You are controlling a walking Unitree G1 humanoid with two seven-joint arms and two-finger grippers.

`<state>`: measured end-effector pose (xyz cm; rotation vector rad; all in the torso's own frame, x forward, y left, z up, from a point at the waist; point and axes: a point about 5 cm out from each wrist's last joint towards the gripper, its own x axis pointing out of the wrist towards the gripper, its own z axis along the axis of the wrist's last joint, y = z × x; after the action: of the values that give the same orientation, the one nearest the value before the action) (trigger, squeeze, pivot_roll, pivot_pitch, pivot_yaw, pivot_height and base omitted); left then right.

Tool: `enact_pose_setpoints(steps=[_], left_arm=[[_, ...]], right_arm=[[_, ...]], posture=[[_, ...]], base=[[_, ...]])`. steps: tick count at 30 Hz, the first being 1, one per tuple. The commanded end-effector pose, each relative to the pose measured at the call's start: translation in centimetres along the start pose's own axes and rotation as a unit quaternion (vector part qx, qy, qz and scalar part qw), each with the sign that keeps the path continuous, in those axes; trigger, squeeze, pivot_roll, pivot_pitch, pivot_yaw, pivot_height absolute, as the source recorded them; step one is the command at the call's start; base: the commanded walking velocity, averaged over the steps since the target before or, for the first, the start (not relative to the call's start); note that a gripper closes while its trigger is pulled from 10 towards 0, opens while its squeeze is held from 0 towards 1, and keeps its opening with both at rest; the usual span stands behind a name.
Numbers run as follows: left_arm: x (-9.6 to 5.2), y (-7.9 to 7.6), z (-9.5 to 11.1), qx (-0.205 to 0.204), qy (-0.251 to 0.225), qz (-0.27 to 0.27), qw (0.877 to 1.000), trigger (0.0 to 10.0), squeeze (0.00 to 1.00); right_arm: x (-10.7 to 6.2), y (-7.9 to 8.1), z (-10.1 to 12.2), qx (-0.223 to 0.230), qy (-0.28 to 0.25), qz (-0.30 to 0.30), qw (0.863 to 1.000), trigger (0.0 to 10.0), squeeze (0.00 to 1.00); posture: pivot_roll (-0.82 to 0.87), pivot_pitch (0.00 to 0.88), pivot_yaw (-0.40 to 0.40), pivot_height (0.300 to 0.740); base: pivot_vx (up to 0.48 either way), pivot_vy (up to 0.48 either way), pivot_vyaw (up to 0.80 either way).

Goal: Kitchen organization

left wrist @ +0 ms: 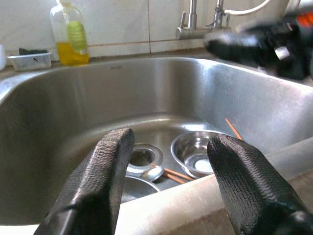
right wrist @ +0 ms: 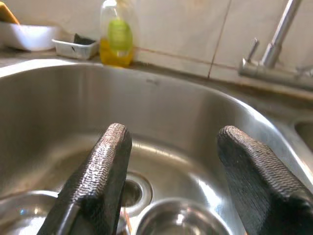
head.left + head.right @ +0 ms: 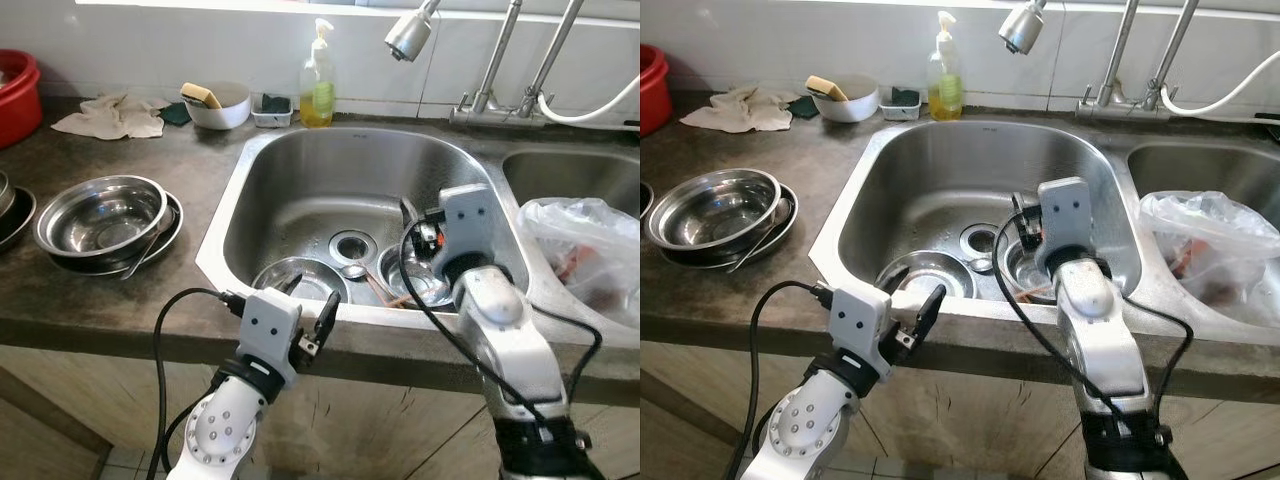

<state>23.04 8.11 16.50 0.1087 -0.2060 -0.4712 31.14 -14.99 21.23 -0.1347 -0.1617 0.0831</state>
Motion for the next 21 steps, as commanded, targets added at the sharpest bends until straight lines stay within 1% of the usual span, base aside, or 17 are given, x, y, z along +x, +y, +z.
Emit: enact_pose_setpoints(steps=[1,4,7,11,12,16,18,21], left_arm=[[0.1,0.1,-0.2,0.001,0.002,0.001,1.000,10.0,0.00],[0.1,0.1,-0.2,0.003,0.000,0.001,1.000,10.0,0.00],[0.1,0.2,-0.2,0.003,-0.002,0.001,1.000,10.0,0.00],[0.1,0.2,-0.1,0.003,-0.003,0.001,1.000,10.0,0.00],[0.1,0.2,-0.1,0.002,-0.004,0.001,1.000,10.0,0.00],[0.1,0.2,-0.1,-0.003,-0.004,0.002,1.000,10.0,0.00],[-0.1,0.1,0.0,-0.008,-0.004,-0.001,1.000,10.0,0.00],[-0.2,-0.2,-0.1,-0.014,-0.002,-0.007,1.000,10.0,0.00]], right_arm=[[-0.8,-0.2,0.7,0.006,-0.023,-0.013,1.000,10.0,0.00],[-2.0,0.0,0.7,0.023,-0.036,-0.016,0.999,10.0,0.00],[-2.9,0.0,0.9,0.036,-0.047,-0.023,0.998,10.0,0.00],[-4.3,-0.1,1.2,0.046,-0.066,-0.044,0.996,10.0,0.00],[-4.9,0.0,1.3,0.042,-0.069,-0.046,0.996,10.0,0.00],[-5.4,0.4,1.0,0.036,-0.062,-0.040,0.997,10.0,0.00],[-6.0,0.9,0.5,0.037,-0.051,-0.027,0.998,10.0,0.00],[-6.4,1.6,0.2,0.044,-0.045,-0.009,0.998,10.0,0.00]], posture=[[0.16,0.074,-0.024,0.740],[0.16,0.068,-0.022,0.740],[0.16,0.066,-0.021,0.740],[0.16,0.059,-0.014,0.740],[0.15,0.055,-0.014,0.740],[0.15,0.048,-0.010,0.740],[0.14,0.043,-0.003,0.740],[0.14,0.036,-0.007,0.740]], base=[[0.000,0.000,0.00],[0.000,0.000,0.00],[0.000,0.000,0.00],[0.000,0.000,0.00],[0.000,0.000,0.00],[0.000,0.000,0.00],[0.000,0.000,0.00],[0.000,0.000,0.00]])
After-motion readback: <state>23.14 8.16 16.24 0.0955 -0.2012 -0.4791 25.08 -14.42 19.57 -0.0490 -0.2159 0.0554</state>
